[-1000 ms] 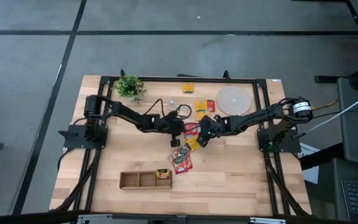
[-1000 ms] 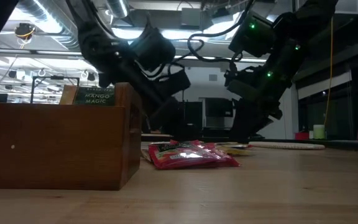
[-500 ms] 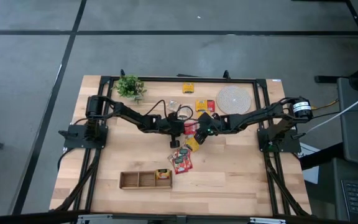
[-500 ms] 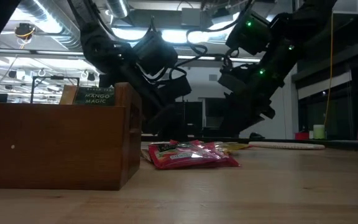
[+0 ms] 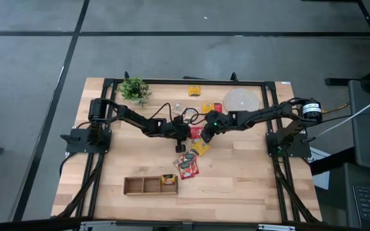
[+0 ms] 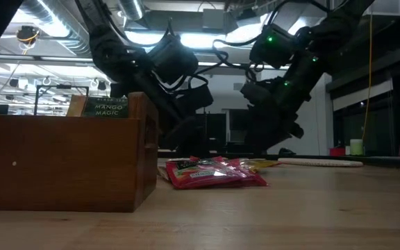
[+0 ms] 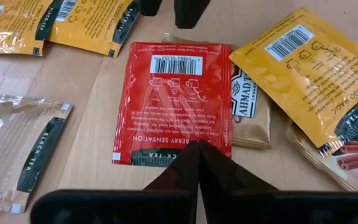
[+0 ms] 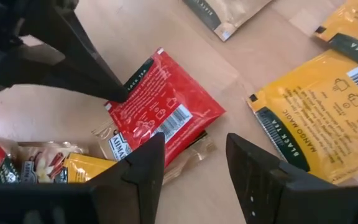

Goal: Pick & Place Tea
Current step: Put the red tea bag into the middle section of the wooden organizer

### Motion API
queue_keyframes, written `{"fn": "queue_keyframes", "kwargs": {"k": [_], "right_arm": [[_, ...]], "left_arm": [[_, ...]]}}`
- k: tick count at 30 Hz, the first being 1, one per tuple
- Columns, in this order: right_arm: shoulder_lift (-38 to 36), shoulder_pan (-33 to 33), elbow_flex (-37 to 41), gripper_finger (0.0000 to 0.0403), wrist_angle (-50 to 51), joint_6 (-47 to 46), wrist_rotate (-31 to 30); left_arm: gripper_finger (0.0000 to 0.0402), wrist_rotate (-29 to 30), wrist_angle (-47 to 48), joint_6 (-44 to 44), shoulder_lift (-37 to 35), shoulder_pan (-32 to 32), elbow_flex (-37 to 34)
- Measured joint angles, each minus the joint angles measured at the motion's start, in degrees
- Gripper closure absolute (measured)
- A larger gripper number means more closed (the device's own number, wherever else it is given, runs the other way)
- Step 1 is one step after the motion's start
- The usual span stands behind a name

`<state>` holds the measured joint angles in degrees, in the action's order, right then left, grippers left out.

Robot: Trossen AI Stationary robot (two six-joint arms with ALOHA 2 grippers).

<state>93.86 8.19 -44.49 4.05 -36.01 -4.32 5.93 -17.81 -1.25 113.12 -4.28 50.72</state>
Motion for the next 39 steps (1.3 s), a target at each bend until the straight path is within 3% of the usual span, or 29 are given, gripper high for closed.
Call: {"fn": "queue_keyframes", "kwargs": {"k": [16, 20, 29, 35, 39], "right_arm": [[5.38, 1.07, 0.00, 0.0238, -7.20, 2.29, 2.68], [5.38, 1.07, 0.00, 0.0271, -7.41, 3.37, 2.57], [5.38, 1.05, 0.00, 0.0387, -10.01, 6.83, 2.47], [5.41, 1.04, 0.02, 0.0376, -10.95, 8.36, 2.64], [5.46, 1.03, -0.04, 0.0387, -11.82, 10.52, 2.47]], "left_arm": [[0.0400, 0.31, -1.06, 0.00, 0.02, 0.05, -0.13], [0.0398, 0.33, -1.07, -0.01, 0.02, 0.05, -0.13], [0.0398, 0.39, -1.09, 0.00, 0.02, 0.05, -0.11], [0.0387, 0.37, 0.58, 0.00, -1.60, 0.05, -0.13], [0.0389, 0.31, 7.48, 0.04, -5.62, 0.00, -0.47]]}}
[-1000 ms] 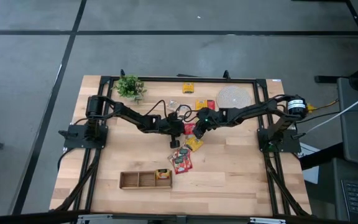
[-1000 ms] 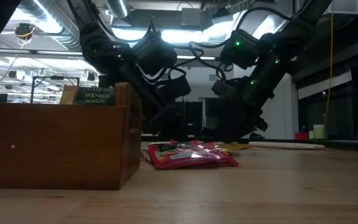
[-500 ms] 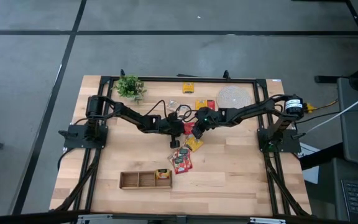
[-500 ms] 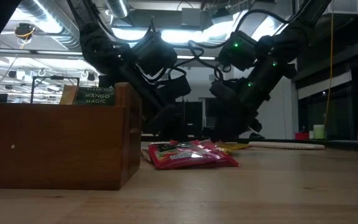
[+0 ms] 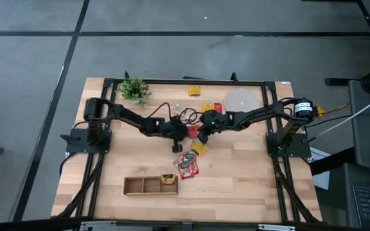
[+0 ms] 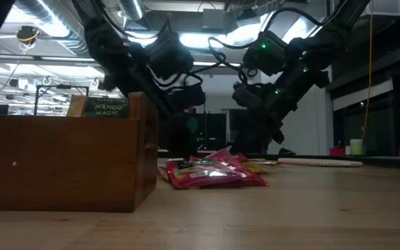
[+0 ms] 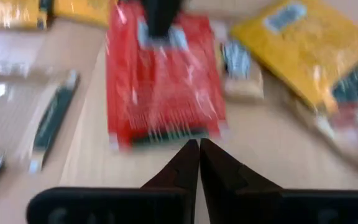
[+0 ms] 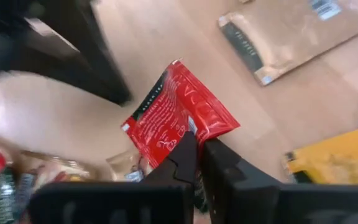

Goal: Pick & Place Tea
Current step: Put the red tea bag into the middle section of the wooden organizer

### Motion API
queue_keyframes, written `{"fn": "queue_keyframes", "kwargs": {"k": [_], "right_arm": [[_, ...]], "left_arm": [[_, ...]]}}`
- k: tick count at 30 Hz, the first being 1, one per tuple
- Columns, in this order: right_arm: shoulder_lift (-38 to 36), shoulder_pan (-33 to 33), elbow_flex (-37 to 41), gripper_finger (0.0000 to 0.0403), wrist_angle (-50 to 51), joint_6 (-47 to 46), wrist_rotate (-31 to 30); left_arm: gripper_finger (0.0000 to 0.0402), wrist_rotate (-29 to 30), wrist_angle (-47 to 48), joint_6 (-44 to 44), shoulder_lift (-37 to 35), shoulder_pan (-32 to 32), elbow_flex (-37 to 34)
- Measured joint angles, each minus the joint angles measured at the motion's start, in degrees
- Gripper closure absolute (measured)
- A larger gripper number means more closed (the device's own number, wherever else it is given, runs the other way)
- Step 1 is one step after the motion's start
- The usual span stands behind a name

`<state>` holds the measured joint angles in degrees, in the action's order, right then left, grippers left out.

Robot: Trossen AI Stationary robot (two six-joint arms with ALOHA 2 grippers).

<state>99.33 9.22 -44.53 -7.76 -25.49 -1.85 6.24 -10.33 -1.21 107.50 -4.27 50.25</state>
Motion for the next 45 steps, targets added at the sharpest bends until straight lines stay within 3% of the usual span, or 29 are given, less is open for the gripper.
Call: {"fn": "queue_keyframes", "kwargs": {"k": [10, 16, 21, 28, 31, 35, 39, 45], "right_arm": [[0.00, 0.00, 0.02, 0.0381, -7.05, 10.57, -1.51], [0.00, -0.38, 0.02, 0.0394, -9.46, 17.96, -3.22], [0.00, -1.75, 0.02, 0.0384, -10.69, 22.62, -10.59], [0.00, -5.33, 0.02, 0.0392, -17.89, 37.94, -16.33], [0.00, -6.88, 0.02, 0.0388, -21.09, 44.74, -18.21], [-0.02, -8.08, 0.02, 0.0391, -24.81, 49.83, -18.65], [-0.07, -8.31, 0.02, 0.0389, -28.14, 49.21, -18.01], [-0.07, -7.30, -2.75, 0.0389, -24.78, 38.71, -13.86]], "left_arm": [[0.0385, 1.11, 16.59, 4.22, -14.65, 0.00, 0.18], [0.0376, 9.06, 17.91, 11.86, -23.64, -0.01, -5.13], [0.0367, 11.96, 9.89, 22.56, -32.14, -0.01, -14.97], [0.0342, 6.81, -13.07, 40.76, -38.49, -1.27, -28.24], [0.0321, 4.39, -19.18, 47.39, -38.57, -2.05, -30.90], [0.0292, 4.17, -19.51, 56.85, -38.28, -2.27, -31.29], [0.0268, 4.78, -20.28, 55.32, -38.27, -2.19, -31.29], [0.0252, 5.77, -24.12, 41.13, -38.27, -0.29, -31.29]]}}
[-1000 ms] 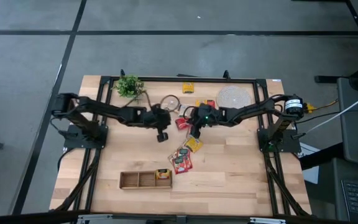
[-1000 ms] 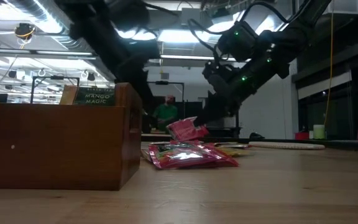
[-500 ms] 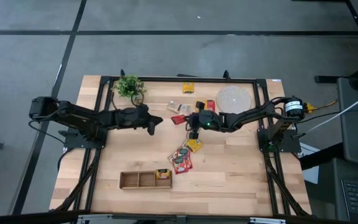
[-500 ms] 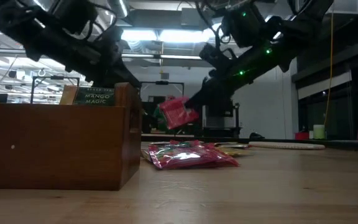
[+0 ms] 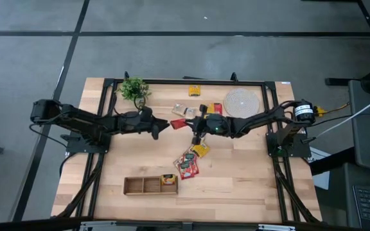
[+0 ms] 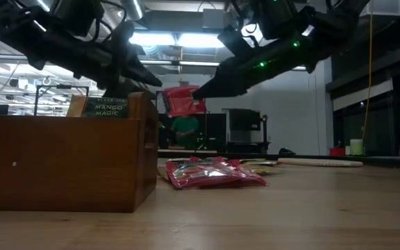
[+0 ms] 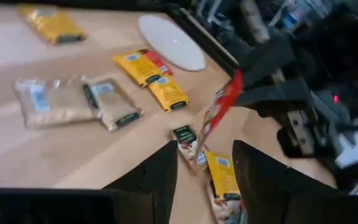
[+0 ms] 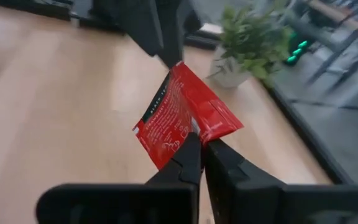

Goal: Pick & Place Tea
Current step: Put the red tea bag into the middle section of the wooden organizer

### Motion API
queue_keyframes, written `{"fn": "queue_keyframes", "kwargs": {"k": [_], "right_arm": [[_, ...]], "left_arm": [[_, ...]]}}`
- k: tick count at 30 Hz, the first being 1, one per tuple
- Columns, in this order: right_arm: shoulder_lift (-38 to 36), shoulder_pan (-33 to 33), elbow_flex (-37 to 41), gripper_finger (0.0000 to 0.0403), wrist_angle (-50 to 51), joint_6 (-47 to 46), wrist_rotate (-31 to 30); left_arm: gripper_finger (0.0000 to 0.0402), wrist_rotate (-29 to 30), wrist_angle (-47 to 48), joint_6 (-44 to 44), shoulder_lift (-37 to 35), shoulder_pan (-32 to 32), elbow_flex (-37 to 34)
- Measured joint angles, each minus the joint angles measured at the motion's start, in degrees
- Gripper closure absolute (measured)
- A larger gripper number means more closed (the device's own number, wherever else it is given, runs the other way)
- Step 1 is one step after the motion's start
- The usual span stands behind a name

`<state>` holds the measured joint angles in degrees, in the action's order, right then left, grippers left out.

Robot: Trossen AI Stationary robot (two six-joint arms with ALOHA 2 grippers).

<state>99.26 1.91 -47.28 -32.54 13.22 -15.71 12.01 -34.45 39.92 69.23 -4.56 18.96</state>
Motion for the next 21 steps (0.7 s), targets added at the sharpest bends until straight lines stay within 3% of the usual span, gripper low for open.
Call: {"fn": "queue_keyframes", "kwargs": {"k": [6, 21], "right_arm": [[0.00, 0.61, -2.33, 0.0389, 3.16, -2.33, 3.62], [0.00, 0.59, -2.61, 0.0389, 2.11, -2.29, 7.87]], "left_arm": [[0.0257, 0.53, -2.20, -9.91, 0.00, 2.91, 0.00], [0.0258, 4.45, -2.24, -15.69, 0.00, 4.22, 0.00]]}}
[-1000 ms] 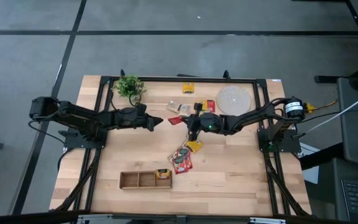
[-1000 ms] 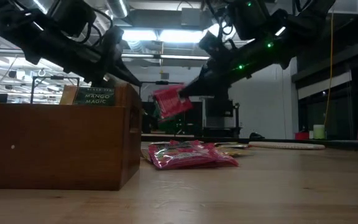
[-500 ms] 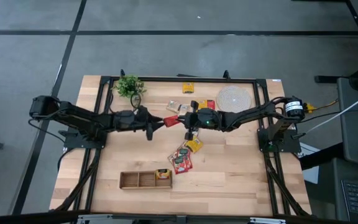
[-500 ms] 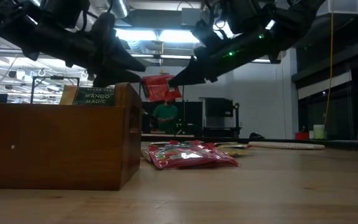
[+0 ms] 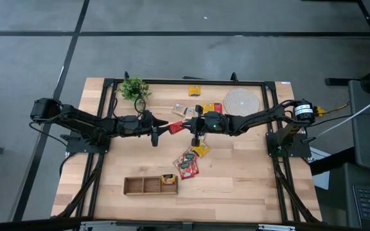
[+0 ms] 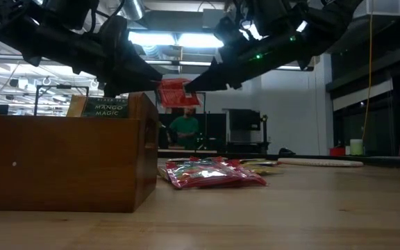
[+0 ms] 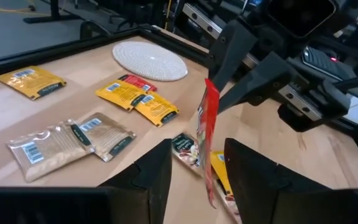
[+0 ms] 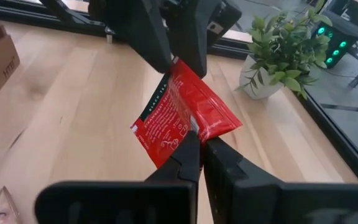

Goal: Pick & Place Tea
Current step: Put the red tea bag into the middle section of the wooden organizer

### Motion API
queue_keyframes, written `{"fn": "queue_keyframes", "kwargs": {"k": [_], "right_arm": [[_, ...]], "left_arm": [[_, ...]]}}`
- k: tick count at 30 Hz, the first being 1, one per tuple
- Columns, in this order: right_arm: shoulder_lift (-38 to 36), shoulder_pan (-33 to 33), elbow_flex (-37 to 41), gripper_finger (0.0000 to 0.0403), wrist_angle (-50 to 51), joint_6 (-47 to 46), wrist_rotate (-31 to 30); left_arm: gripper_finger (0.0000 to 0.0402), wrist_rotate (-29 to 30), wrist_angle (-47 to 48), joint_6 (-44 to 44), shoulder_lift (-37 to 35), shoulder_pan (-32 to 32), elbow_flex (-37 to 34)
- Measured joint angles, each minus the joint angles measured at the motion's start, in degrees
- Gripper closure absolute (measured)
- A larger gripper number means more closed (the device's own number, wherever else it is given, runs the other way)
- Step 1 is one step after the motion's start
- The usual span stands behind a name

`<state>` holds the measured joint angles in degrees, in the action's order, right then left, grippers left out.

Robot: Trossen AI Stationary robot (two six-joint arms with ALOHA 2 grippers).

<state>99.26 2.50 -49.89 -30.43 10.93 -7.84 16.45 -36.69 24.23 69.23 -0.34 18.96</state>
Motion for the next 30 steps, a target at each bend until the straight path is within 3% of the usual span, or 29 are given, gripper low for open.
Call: {"fn": "queue_keyframes", "kwargs": {"k": [10, 13, 18, 20, 24, 30], "right_arm": [[0.00, 0.02, -0.02, 0.0389, -1.34, -0.19, 0.00], [0.00, 0.00, -0.02, 0.0389, -1.58, -0.17, 0.25], [0.00, 0.02, -0.02, 0.0388, -1.53, -0.12, 1.82], [0.00, 0.02, -0.02, 0.0383, -1.53, -0.19, 1.89], [0.00, 0.02, -0.02, 0.0364, -1.17, -3.47, 2.75], [0.00, 0.13, -0.09, 0.0300, 2.53, -9.92, 8.95]], "left_arm": [[0.0268, -0.01, 0.44, -3.22, 0.00, 0.00, 0.00], [0.0299, -0.01, 0.44, -4.14, 0.00, 0.00, 0.00], [0.0383, -1.43, 0.42, -6.01, 0.00, 0.00, 0.02], [0.0394, -1.88, 0.42, -6.19, 0.00, 0.00, 0.02], [0.0399, -2.99, 0.76, -8.39, 0.00, 0.58, 0.03], [0.0399, -2.77, 1.82, -19.81, 0.00, 5.06, 0.04]]}}
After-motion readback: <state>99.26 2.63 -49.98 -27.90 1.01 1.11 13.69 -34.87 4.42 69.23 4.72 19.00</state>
